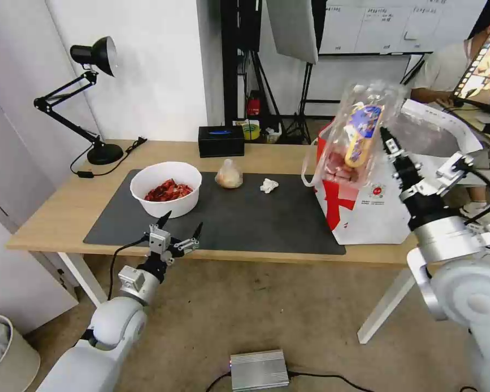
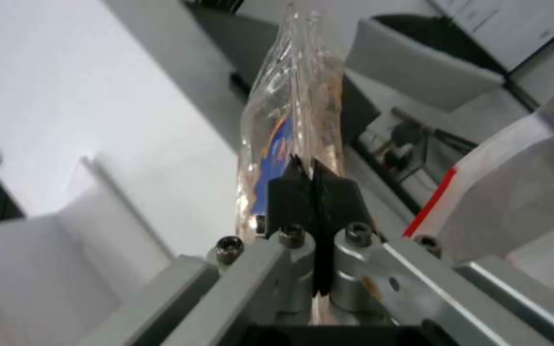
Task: Pick up the trash from the table and place it into the takeout bag.
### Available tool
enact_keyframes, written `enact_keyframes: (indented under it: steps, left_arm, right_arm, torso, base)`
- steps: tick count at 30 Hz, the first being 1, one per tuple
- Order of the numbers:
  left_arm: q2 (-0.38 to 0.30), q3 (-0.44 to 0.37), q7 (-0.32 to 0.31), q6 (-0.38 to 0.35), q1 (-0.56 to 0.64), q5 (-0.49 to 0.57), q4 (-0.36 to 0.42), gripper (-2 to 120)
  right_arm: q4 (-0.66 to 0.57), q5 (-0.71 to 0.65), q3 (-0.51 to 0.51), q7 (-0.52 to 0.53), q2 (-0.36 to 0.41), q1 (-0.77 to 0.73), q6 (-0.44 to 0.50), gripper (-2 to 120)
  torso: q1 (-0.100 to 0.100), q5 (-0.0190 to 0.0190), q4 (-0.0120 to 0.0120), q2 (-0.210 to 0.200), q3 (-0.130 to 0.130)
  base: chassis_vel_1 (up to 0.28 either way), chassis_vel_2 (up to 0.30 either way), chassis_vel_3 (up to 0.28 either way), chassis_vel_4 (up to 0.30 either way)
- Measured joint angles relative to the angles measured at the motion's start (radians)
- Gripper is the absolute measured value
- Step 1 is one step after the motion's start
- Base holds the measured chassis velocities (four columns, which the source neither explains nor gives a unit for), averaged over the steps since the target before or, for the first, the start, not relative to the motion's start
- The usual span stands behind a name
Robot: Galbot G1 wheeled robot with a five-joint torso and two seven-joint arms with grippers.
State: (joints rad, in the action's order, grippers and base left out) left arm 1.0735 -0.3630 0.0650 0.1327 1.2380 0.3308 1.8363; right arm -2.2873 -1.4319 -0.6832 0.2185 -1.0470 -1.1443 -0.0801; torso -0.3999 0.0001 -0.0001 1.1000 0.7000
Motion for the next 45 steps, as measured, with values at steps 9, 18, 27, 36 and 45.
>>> enact_keyframes:
  steps: [9, 18, 27, 36, 45]
  left_arm:
    - [0.013, -0.005, 0.0, 0.0, 0.001, 0.0, -0.009, 100]
    - [0.033, 0.004, 0.0, 0.0, 0.007, -0.018, -0.023, 100]
    - [0.037, 0.001, 0.001, 0.0, 0.018, -0.022, -0.018, 100]
    - [0.047, -0.002, 0.001, 0.0, 0.032, -0.027, -0.015, 100]
    - [0.051, -0.001, 0.001, 0.001, 0.033, -0.029, -0.019, 100]
  right_arm:
    - [0.081, -0.087, -0.033, 0.107, 0.046, 0.128, 0.026, 0]
    - [0.206, -0.158, -0.05, 0.271, 0.056, 0.239, 0.074, 0]
    - [0.266, -0.218, -0.043, 0.4, 0.014, 0.296, 0.106, 0]
    - [0.31, -0.232, -0.037, 0.468, -0.008, 0.327, 0.115, 0]
    - [0.32, -0.226, -0.026, 0.489, -0.027, 0.332, 0.11, 0]
  torso:
    - [0.0, 0.0, 0.0001, 0.0, 0.0]
    - [0.0, 0.0001, 0.0001, 0.0, 0.0]
    - [0.0, -0.0001, 0.0001, 0.0, 0.0]
    - [0.0, -0.0002, 0.0001, 0.0, 0.0]
    - [0.0, -0.0002, 0.0001, 0.0, 0.0]
  base:
    - [0.0, 0.0, 0.0, 0.0]
    - [0.0, 0.0, 0.0, 0.0]
    - [0.0, 0.0, 0.0, 0.0]
    - [0.0, 0.0, 0.0, 0.0]
    - [0.0, 0.0, 0.0, 0.0]
